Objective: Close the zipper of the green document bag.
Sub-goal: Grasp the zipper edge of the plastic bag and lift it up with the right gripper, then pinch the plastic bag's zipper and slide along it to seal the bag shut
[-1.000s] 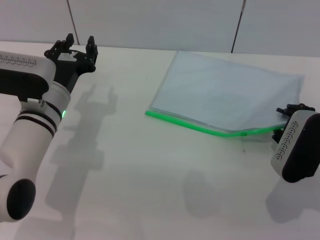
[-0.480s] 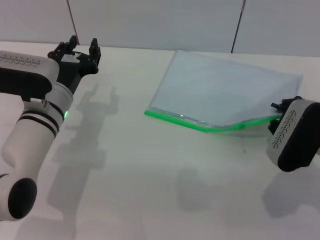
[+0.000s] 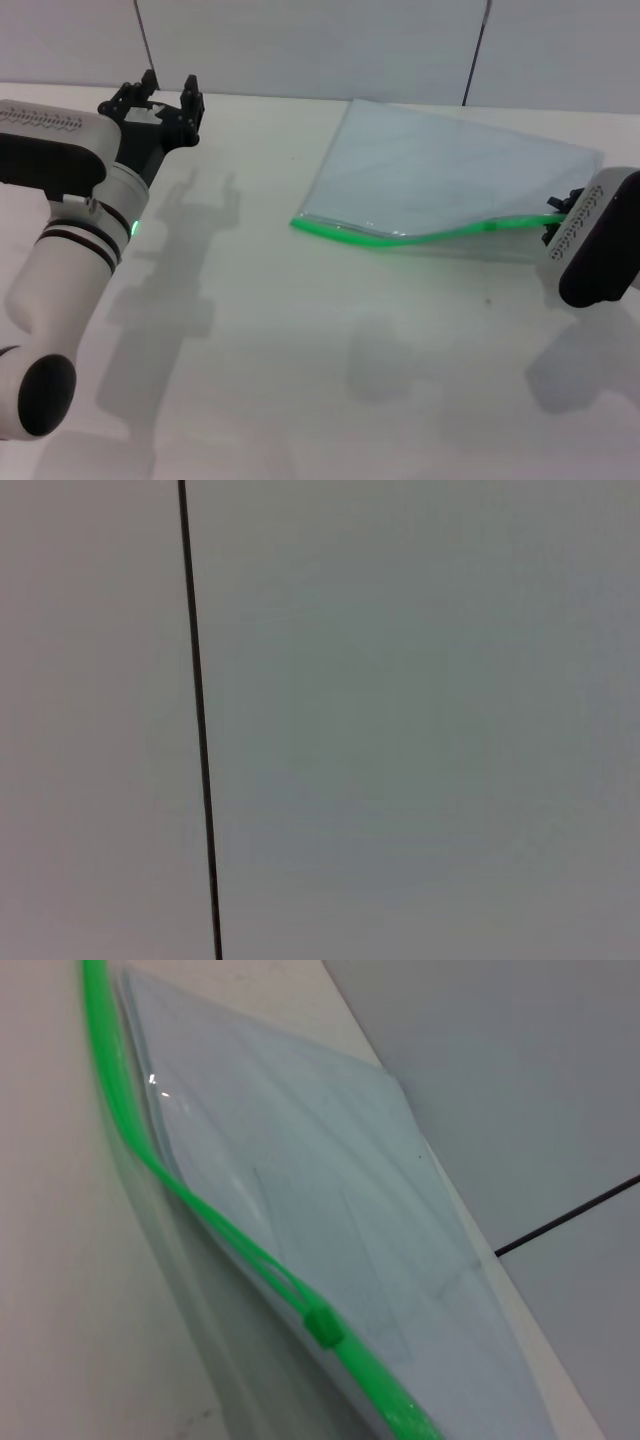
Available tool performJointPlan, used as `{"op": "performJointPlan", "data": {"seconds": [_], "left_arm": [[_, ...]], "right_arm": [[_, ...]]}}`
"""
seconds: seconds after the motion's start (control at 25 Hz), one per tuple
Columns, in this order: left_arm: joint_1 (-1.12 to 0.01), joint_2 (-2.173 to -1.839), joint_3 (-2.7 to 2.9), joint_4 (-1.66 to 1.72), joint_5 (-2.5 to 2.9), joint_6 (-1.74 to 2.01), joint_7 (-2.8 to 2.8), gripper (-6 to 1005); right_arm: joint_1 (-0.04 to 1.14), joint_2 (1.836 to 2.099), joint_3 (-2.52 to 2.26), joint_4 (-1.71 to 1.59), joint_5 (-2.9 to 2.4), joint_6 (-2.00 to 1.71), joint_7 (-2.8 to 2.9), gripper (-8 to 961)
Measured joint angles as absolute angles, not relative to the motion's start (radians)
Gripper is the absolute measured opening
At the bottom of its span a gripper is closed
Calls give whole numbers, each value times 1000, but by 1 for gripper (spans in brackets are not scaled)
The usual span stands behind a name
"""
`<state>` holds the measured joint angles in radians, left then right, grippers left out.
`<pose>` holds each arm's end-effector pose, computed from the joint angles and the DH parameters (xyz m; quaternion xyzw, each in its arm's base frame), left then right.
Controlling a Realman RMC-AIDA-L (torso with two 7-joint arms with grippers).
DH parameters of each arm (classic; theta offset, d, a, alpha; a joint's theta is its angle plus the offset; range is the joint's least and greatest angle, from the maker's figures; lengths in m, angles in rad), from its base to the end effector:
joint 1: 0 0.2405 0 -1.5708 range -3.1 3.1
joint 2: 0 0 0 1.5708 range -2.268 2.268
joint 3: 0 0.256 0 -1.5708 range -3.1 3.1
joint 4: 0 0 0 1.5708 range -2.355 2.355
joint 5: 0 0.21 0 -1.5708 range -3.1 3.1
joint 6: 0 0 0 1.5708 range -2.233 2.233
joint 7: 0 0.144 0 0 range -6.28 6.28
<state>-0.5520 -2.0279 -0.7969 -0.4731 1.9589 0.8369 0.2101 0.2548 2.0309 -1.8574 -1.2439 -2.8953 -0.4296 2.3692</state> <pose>-0.2683 0.3940 -0.0314 -0.7034 -0.2493 -0.2621 0.6119 0.2492 0.3621 -0.0359 -0.8866 -0.0016 -0.1613 0.4336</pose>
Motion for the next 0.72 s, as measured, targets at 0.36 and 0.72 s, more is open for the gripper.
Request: {"op": "performJointPlan", "data": {"seconds": [0.36, 0.72], "left_arm": [[-542, -1980, -791, -626, 2080, 696, 210, 495], [-529, -1867, -791, -966, 2389, 383, 210, 495]], "right_arm": [[156, 2027, -1855, -1431, -2896, -479, 2366, 150], [122, 2029, -1859, -1507, -2895, -499, 2374, 81]]}}
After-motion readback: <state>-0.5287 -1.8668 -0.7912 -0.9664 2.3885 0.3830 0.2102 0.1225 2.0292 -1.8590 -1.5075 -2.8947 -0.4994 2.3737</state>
